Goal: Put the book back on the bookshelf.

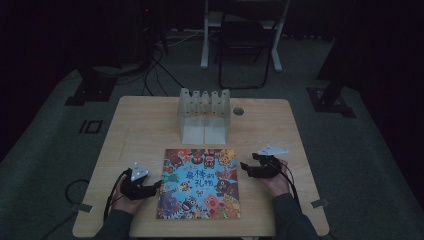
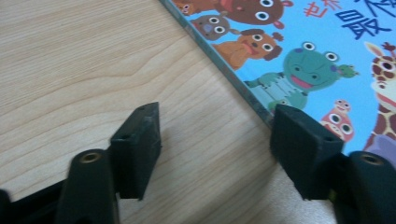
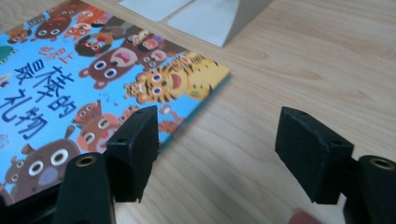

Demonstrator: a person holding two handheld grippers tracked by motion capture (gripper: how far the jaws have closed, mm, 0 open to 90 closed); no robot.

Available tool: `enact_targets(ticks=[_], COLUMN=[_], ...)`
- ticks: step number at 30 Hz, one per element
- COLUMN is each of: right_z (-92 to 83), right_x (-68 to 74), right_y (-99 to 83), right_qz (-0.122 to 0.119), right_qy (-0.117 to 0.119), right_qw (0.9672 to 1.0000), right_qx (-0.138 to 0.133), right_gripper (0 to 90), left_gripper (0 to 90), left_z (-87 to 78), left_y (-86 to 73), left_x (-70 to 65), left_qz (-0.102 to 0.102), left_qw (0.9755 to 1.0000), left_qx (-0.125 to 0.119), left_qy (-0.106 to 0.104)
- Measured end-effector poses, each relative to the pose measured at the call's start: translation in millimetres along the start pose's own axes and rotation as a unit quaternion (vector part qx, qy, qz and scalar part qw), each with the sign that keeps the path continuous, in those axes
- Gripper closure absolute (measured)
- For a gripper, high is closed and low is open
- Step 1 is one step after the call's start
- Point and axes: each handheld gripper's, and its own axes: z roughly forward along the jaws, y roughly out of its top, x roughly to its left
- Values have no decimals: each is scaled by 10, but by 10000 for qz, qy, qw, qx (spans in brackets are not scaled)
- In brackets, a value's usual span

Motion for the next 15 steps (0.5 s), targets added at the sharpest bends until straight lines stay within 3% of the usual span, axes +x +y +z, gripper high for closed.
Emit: enact_targets(ticks=[7, 15], right_z=[163, 379], right_x=[23, -42], right_y=[151, 227], right_qz=[-84, 35], right_qy=[102, 178], right_qw=[9999, 9998], right_qx=[18, 96], right_gripper=[310, 292], left_gripper=[418, 433], left_z=[-7, 0], left_y=[-1, 11], left_x=[-20, -55], left_qz=[33, 47], left_qw=[10000, 10000], left_qx=[-18, -1], left_qy=[-30, -52])
